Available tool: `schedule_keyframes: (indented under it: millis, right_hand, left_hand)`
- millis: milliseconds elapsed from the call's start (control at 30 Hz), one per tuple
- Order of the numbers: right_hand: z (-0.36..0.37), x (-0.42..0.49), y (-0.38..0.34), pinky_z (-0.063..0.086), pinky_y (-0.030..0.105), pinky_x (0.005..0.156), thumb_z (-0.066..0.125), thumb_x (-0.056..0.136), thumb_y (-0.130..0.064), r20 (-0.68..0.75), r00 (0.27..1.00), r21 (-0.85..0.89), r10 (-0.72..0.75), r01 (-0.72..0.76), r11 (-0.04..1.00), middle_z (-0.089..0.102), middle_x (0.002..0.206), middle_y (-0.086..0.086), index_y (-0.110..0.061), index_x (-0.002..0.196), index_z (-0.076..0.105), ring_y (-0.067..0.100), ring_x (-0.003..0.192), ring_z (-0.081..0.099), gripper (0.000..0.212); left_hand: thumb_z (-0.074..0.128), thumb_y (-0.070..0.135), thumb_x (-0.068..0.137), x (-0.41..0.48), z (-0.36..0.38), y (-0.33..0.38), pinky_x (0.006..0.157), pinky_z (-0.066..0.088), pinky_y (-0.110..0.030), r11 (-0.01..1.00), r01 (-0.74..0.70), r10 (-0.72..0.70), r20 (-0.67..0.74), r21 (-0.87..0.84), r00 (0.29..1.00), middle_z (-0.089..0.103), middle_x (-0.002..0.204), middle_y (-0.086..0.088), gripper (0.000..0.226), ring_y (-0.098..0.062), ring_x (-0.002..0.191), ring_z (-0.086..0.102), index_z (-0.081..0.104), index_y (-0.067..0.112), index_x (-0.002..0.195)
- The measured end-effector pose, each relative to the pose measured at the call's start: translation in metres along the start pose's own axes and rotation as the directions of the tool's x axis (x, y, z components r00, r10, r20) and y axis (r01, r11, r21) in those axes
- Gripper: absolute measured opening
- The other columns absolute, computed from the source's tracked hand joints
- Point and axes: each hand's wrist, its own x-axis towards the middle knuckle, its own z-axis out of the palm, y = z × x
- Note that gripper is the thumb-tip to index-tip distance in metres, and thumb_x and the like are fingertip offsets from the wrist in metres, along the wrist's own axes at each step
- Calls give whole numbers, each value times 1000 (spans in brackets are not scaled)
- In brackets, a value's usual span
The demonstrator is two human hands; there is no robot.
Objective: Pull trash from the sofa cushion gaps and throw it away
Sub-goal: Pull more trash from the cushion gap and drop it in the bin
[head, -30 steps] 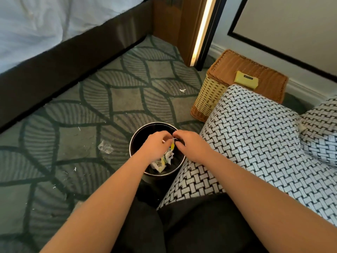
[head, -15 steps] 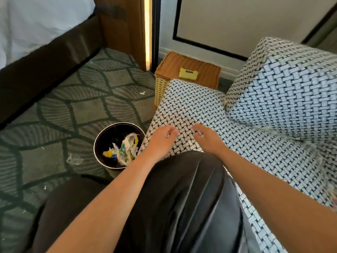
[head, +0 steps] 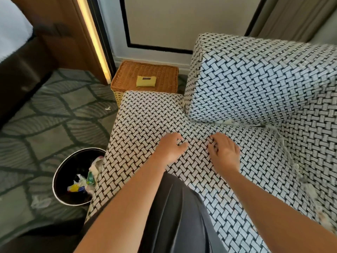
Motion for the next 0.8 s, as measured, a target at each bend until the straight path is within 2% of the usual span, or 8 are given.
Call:
schedule_keyframes:
  millis: [67, 200, 333, 433, 567, 800]
  right_hand:
    - [1, 12, 7, 12, 42, 114, 33, 94, -47, -31, 997, -36, 74, -75, 997, 32, 147, -4, -24, 140, 30, 16, 138, 23, 51]
    - [-1, 31, 13, 20, 45, 111, 36, 92, -48, -142, 966, -3, 214, -217, 976, 39, 141, 5, -18, 139, 30, 24, 133, 30, 56]
    - [6, 37, 15, 27, 47, 106, 34, 92, -48, -176, 958, -48, 226, -238, 970, 43, 135, 8, -18, 138, 32, 26, 126, 35, 55]
    - [11, 39, 18, 28, 47, 105, 35, 91, -47, -201, 953, -57, 225, -241, 969, 45, 134, 7, -20, 135, 36, 26, 125, 36, 52]
    - [14, 46, 14, 28, 46, 101, 43, 90, -42, -261, 934, -7, 243, -253, 967, 50, 130, 5, -21, 132, 41, 27, 120, 39, 47]
    - [13, 58, 10, 25, 42, 99, 43, 92, -37, -317, 898, 70, 304, -298, 952, 52, 127, 4, -22, 133, 41, 25, 119, 38, 43]
  left_hand:
    - [50, 32, 93, 17, 2, -5, 102, 34, -32, 999, -6, 8, -55, 36, 998, 43, 136, -6, 46, -20, 125, 41, 43, 13, 134]
    - [55, 23, 90, 53, 2, -19, 106, 34, -34, 1000, 6, -6, -165, -4, 986, 44, 129, -5, 45, -19, 121, 42, 41, 18, 133]
    - [50, 27, 92, 96, 2, -13, 99, 41, -44, 998, 61, -44, -369, 34, 928, 51, 119, -4, 37, -20, 112, 50, 45, 23, 129]
    - [45, 33, 95, 118, 5, -7, 104, 32, -46, 996, 58, -17, -482, 70, 876, 55, 117, 1, 32, -19, 114, 49, 50, 26, 126]
    - [41, 40, 95, 136, 6, -8, 102, 26, -41, 974, 82, 39, -512, 211, 858, 54, 118, 1, 35, -19, 115, 46, 50, 31, 128]
    - [43, 46, 93, 167, 2, -7, 97, 28, -38, 952, 63, 108, -519, 300, 848, 55, 113, 2, 34, -20, 109, 47, 54, 35, 123]
